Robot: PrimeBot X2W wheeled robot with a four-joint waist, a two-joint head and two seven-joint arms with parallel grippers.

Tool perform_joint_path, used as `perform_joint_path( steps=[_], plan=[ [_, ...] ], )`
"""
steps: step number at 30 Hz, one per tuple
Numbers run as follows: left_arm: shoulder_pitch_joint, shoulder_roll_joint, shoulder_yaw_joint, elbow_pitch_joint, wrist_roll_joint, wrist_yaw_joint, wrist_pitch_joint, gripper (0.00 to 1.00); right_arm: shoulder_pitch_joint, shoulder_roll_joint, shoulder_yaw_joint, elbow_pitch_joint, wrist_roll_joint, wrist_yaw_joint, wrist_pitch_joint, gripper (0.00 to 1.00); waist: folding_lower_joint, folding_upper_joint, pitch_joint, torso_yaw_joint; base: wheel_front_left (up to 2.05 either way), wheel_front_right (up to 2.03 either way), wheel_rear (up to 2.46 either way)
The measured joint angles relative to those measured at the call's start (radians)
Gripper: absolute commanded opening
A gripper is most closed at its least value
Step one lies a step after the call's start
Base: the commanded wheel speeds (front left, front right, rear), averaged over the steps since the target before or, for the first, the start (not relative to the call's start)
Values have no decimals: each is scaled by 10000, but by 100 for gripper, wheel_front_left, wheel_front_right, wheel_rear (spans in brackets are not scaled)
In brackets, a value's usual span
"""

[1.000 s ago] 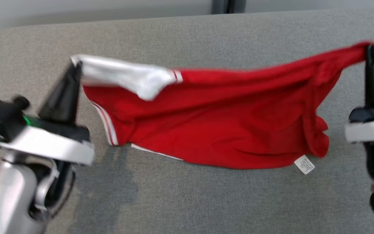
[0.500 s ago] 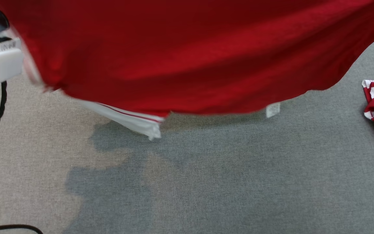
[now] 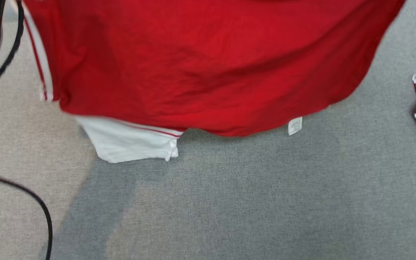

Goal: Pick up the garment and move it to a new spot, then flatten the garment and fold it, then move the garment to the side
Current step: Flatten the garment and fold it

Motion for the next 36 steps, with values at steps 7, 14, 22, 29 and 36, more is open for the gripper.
perform_joint_path(
  steps=[7, 14, 22, 29, 36],
  plan=[
    [-3123, -581, -491, 4550, 336, -1020, -984, 0, -3338, 217, 757, 3889, 339, 0, -1360, 0, 0, 0, 868, -161, 0, 0, 0],
    [-5233, -598, -520, 7624, 727, -1189, -2048, 0, -5754, 1045, 688, 6552, 581, 2, -2389, 0, 0, 0, 1387, -546, 0, 0, 0],
    [-5694, -984, -941, 9595, 825, -1455, -2393, 0, -6303, 1381, 1139, 8332, 353, 2, -2495, 0, 0, 0, 1908, -606, 0, 0, 0],
    [-4731, -1701, -947, 10811, -196, -1609, -2512, 0, -5697, 1365, 1789, 8592, 640, 0, -2502, 0, 0, 0, 2424, -361, 0, 0, 0],
    [-2241, -1743, -541, 9789, -1252, -1615, -2759, 0, -3015, 865, 2673, 6936, 1739, 2, -2502, 0, 1, 0, 2483, -119, 0, 0, 0]
  ],
)
